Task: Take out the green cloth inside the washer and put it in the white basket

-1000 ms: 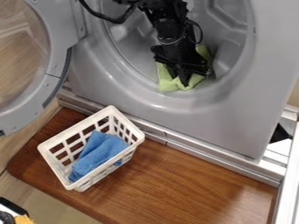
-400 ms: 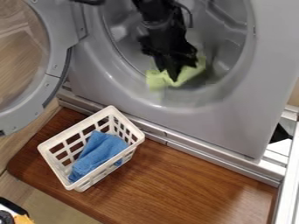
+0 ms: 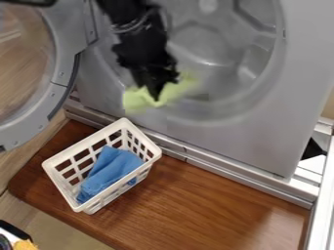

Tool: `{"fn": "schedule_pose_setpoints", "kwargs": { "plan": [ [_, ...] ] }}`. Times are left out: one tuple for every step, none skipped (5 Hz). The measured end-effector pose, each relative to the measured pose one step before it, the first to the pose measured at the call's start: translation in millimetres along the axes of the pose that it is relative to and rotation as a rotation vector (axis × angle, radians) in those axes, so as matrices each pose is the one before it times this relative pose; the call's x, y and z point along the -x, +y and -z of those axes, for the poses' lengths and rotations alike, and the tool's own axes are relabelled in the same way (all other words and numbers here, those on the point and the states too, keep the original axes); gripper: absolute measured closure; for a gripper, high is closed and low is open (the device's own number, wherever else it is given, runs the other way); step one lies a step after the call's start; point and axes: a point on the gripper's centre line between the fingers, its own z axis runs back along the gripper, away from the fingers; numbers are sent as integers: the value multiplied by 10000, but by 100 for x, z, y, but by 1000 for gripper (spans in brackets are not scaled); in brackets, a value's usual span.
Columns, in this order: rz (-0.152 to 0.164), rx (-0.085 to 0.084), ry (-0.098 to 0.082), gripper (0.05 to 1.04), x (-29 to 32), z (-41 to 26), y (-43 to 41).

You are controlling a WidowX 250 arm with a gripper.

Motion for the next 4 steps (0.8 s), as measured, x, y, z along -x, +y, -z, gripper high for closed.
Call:
{"fn": "schedule_pose_setpoints", "kwargs": {
  "plan": [
    [-89, 37, 450, 998, 3128, 684, 1595],
    [-150, -130, 255, 998, 2381, 1081, 1921],
    [-197, -19, 390, 998, 1955, 2036, 1565],
    [-174, -17, 348, 998, 896, 2492, 626]
  ]
}}
